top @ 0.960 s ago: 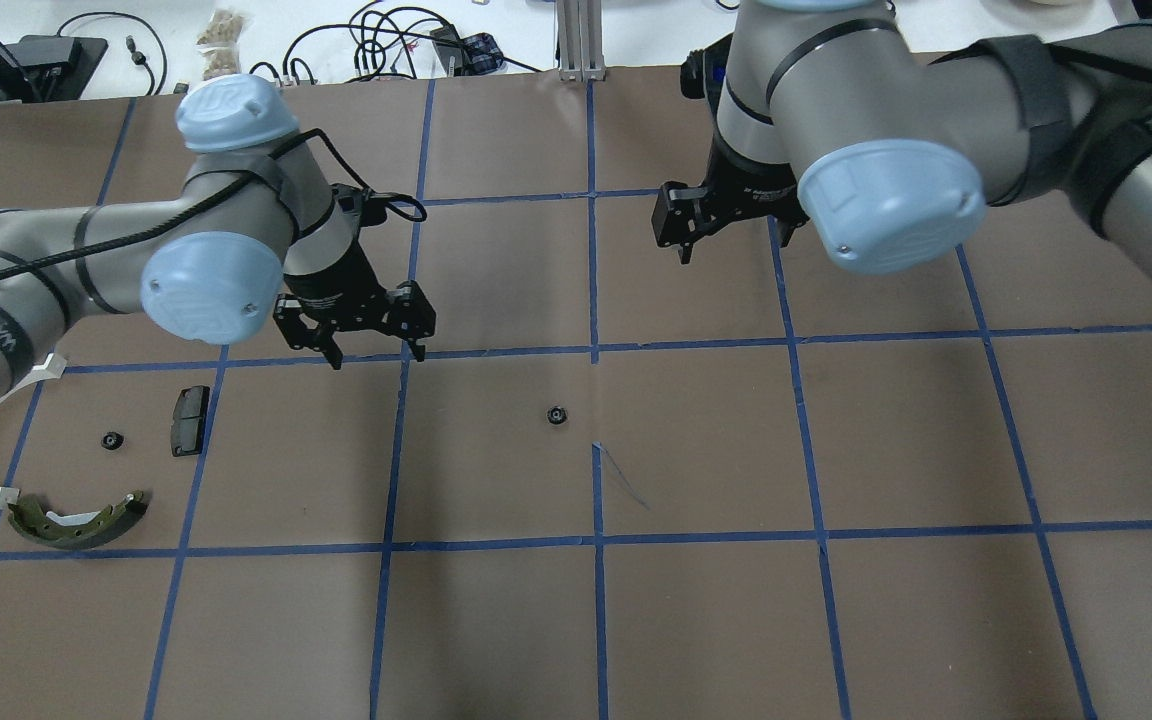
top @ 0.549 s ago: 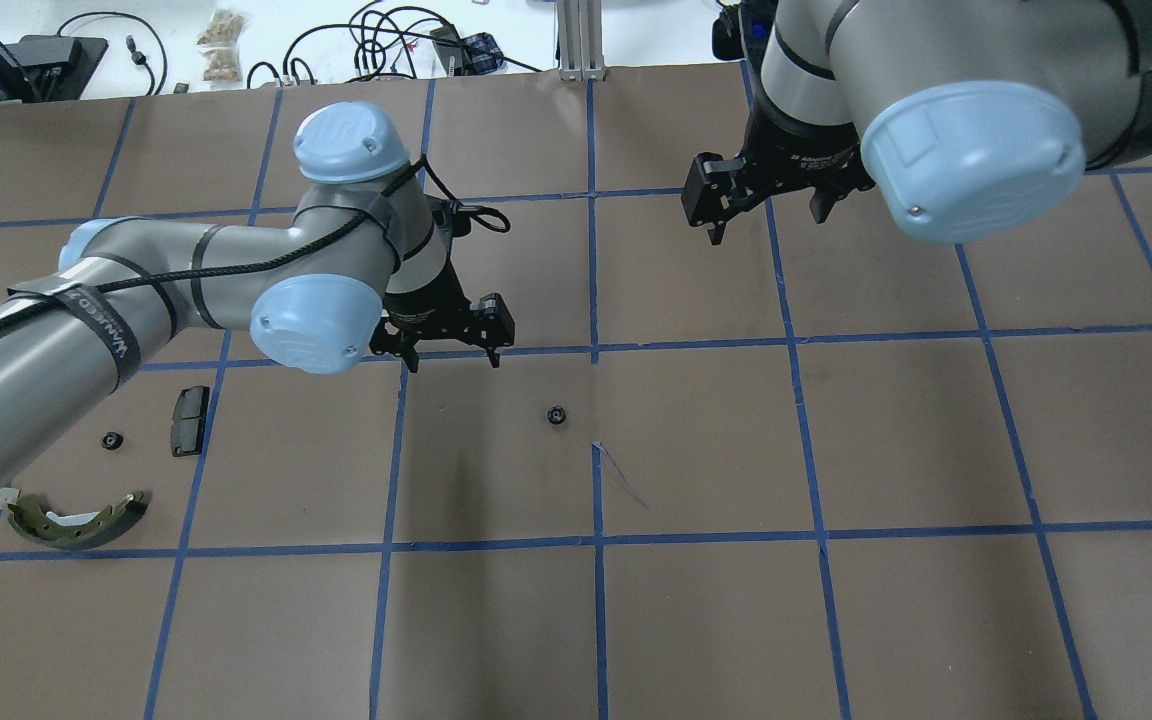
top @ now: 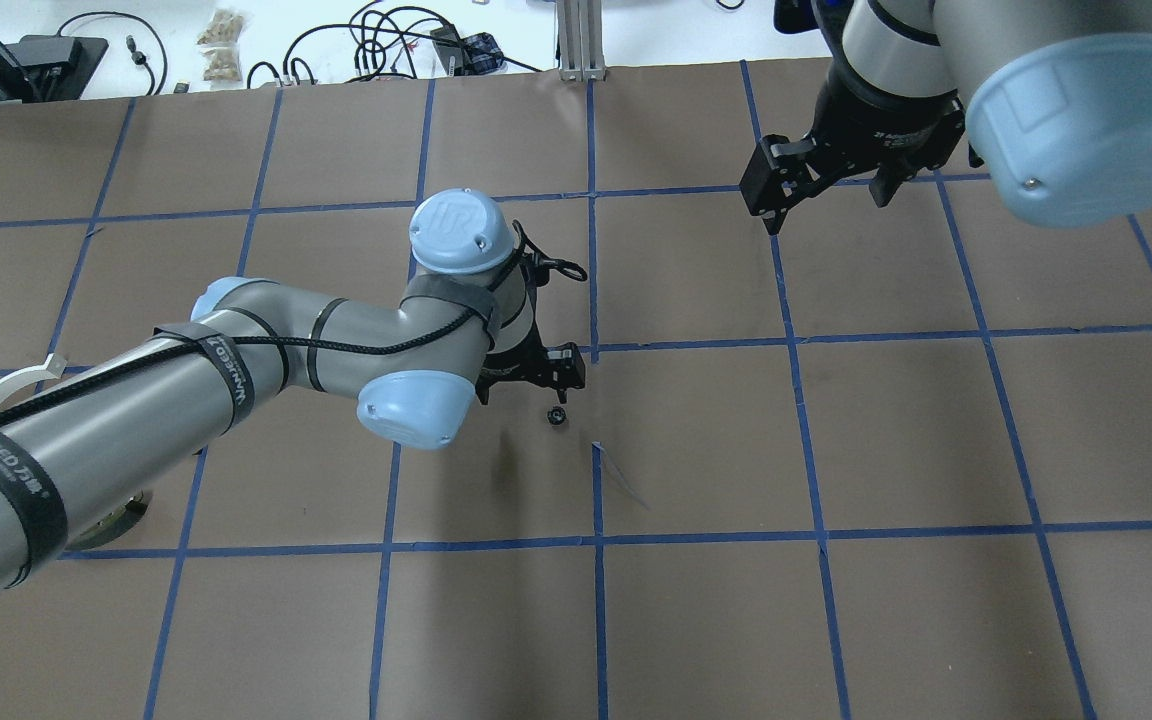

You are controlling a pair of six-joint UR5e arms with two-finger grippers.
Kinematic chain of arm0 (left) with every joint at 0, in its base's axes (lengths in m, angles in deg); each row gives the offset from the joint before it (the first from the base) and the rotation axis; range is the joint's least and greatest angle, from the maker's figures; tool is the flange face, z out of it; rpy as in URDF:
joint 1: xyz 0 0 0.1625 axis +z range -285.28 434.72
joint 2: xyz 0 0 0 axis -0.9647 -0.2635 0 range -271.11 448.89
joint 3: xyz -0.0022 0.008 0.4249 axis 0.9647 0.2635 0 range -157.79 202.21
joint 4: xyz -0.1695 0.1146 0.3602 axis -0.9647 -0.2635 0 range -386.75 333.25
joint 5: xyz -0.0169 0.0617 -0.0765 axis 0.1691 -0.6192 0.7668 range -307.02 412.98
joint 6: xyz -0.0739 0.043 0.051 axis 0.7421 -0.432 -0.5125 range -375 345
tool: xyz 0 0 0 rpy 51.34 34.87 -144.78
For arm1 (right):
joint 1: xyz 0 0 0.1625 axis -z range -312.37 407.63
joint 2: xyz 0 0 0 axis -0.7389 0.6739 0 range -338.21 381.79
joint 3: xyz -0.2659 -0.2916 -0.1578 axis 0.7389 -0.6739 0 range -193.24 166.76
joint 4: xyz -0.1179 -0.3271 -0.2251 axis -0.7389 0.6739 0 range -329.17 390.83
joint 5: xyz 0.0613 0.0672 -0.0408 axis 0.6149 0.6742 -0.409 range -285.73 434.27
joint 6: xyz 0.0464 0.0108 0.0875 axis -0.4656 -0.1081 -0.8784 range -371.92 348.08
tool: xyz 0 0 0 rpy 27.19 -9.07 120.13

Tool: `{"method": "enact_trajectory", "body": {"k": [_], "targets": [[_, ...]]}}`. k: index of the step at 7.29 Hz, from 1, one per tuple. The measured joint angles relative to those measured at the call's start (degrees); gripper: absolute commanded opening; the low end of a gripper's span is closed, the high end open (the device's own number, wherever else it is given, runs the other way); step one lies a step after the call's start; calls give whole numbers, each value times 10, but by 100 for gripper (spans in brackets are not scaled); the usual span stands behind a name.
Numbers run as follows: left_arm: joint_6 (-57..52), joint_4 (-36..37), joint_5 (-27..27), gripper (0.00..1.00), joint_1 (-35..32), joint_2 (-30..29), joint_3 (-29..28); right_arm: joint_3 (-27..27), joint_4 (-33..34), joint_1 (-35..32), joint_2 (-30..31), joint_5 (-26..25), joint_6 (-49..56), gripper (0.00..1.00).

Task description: Place bearing gear from tray to pile

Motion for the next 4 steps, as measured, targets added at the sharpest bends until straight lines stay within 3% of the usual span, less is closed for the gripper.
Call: {"method": "enact_trajectory", "body": {"k": [1, 2, 4], "targets": [[8, 19, -1, 100, -11, -7, 5, 3, -9, 4, 4, 0, -1, 100], [11, 29, -3, 83, -19, -13, 7, 4, -10, 9, 8, 0, -3, 100], [10, 36, -10, 4, -24, -24, 8, 3, -15, 24, 14, -4, -21, 100]]}}
